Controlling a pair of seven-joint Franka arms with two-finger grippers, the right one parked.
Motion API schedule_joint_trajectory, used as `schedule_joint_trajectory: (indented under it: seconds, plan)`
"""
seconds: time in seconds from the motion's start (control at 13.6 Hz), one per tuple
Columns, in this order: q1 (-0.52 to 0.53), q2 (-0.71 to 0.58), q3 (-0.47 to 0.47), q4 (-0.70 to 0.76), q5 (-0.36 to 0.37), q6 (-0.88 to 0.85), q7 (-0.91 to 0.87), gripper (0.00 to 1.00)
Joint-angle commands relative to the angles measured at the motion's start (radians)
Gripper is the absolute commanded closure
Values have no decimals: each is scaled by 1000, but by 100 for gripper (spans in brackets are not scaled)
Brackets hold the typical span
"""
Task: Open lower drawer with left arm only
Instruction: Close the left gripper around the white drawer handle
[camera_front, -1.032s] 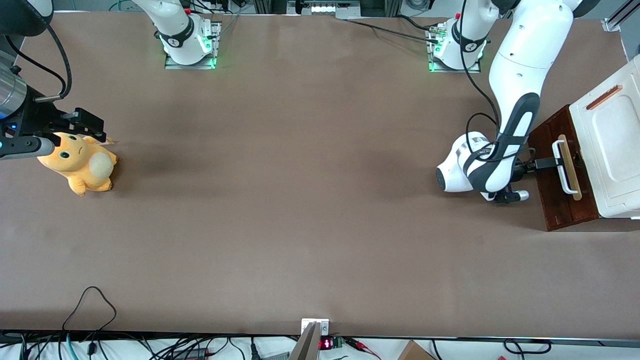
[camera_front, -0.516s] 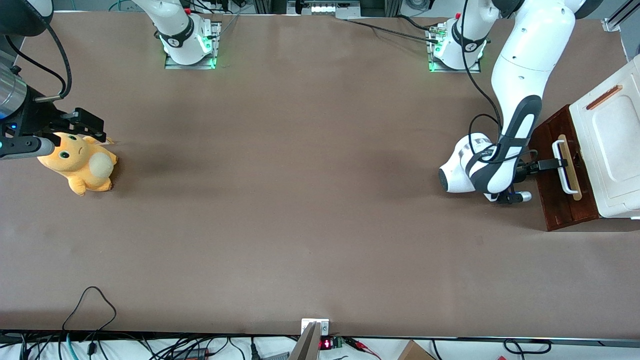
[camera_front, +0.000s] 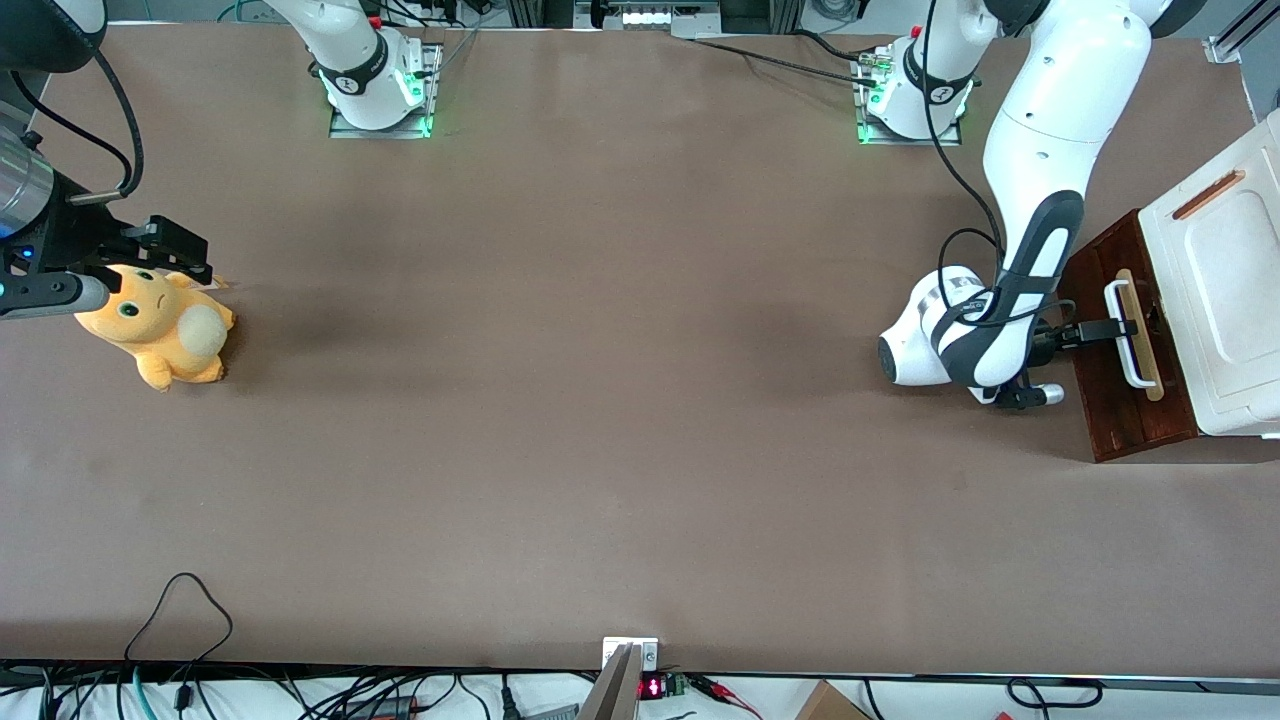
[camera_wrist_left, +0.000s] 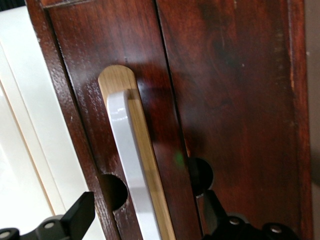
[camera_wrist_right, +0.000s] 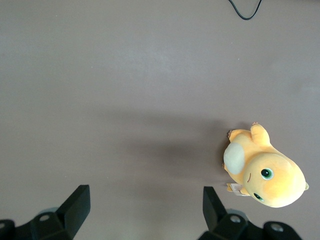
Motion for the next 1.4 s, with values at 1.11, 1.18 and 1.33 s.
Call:
schedule_joint_trajectory:
  seconds: [1.11,1.18,1.33]
  plan:
    - [33,4,-10,-4,34,4,5,43]
    - [33,7,-10,-6,33,2,-1,46]
    - [34,13,-10,-6,33,1,-6,51]
